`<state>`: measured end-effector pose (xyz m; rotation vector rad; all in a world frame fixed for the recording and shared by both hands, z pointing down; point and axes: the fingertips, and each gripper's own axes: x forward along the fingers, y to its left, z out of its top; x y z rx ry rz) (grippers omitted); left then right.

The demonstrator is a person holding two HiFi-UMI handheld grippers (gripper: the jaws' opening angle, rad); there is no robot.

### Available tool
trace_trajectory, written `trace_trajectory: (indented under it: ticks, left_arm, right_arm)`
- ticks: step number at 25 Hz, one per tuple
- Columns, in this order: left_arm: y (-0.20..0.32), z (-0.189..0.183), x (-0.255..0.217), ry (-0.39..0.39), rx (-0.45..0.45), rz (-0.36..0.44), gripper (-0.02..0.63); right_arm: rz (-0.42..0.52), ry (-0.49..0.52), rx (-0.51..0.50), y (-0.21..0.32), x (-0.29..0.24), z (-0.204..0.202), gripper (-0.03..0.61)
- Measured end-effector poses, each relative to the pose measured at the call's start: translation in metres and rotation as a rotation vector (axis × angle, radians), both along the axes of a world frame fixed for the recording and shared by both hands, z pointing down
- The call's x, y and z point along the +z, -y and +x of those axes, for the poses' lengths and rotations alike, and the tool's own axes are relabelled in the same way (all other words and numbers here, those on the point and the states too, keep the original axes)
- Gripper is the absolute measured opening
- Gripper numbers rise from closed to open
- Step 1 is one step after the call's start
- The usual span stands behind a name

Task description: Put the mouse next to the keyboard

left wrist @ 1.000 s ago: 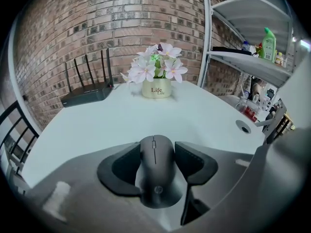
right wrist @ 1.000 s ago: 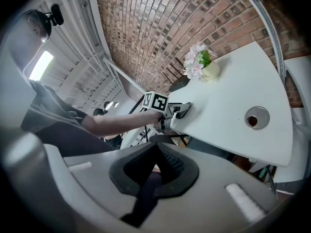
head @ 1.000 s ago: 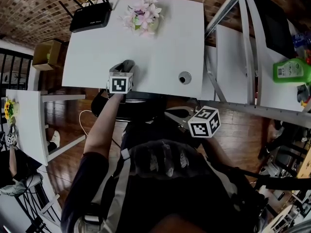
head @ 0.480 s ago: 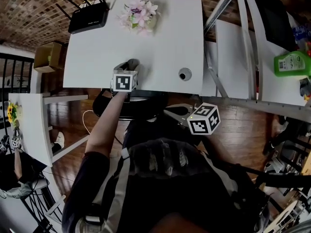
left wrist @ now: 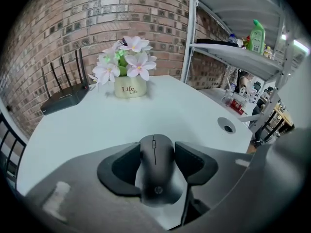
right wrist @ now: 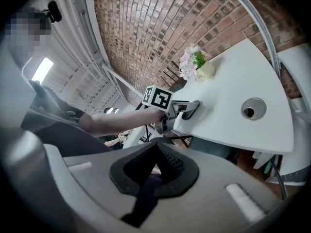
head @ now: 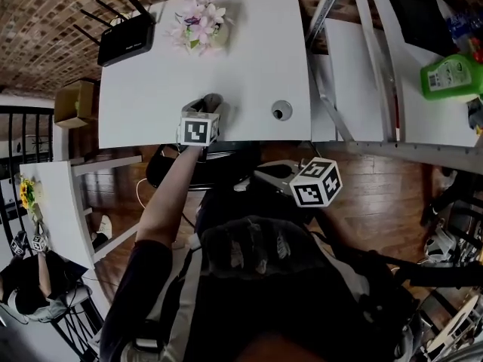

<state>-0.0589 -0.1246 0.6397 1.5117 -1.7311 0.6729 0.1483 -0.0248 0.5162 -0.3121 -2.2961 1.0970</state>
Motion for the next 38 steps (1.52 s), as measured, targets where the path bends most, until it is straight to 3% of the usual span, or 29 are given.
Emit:
trace_trajectory:
  ticks: [11, 24, 31, 38]
  left_arm:
    - [0.013, 0.023, -0.004, 0.024, 0.071, 0.023, 0.227]
    - [0.030, 0.066, -0.005, -0.041, 0.241, 0.109, 0.227]
    - [0.031, 0.084, -0.007, 0.011, 0.347, 0.149, 0.229]
    - [0.033, 0.090, -0.007, 0.006, 0.369, 0.150, 0.229]
  right_arm:
    - [0.003, -0.022, -0.019, -0.003, 0.002, -0.002, 0.003]
    - [0.045, -0.101, 0.014, -0.020, -0.014, -0.034, 0.003]
    - [0.090, -0.160, 0.035, -0.030, -0.017, -0.044, 0.003]
    - [0.104, -0.168, 0.092, -0.020, -0.018, -0.034, 0.003]
